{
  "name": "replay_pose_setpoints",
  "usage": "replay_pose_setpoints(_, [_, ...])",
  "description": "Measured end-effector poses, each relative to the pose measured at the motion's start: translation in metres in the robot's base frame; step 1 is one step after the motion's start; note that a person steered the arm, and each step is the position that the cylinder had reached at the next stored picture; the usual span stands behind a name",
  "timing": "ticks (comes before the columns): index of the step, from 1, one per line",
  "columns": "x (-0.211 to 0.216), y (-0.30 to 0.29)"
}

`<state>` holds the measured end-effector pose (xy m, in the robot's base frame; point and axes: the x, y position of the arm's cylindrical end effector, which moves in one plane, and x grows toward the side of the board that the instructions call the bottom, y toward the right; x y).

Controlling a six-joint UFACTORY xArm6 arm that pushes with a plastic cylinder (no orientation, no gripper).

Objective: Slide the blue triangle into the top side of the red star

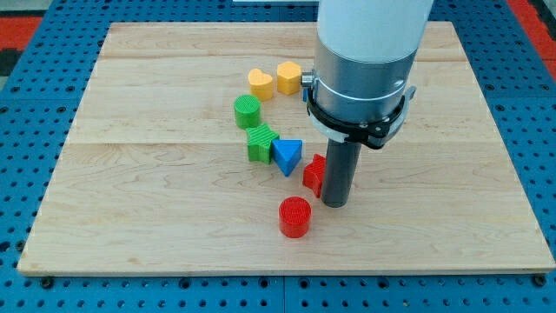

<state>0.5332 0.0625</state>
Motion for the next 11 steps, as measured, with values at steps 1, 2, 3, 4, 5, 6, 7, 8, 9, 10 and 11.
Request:
replay_pose_setpoints(1, [0.006, 0.006])
replay_pose_setpoints(2, [0.020, 0.058])
replay_pose_setpoints(3, [0.082, 0.059])
replay_pose_setpoints(4, [0.085, 0.056])
replay_pose_setpoints(5, [0.085, 0.043])
replay_pose_setpoints(6, [0.086, -0.017])
replay_pose_setpoints(7, [0.086, -0.074])
replay_pose_setpoints(8, [0.086, -0.128])
replay_pose_setpoints(9, [0.079, -0.171])
replay_pose_setpoints(10, [0.029, -0.179])
replay_pose_setpoints(11, [-0.004, -0.167])
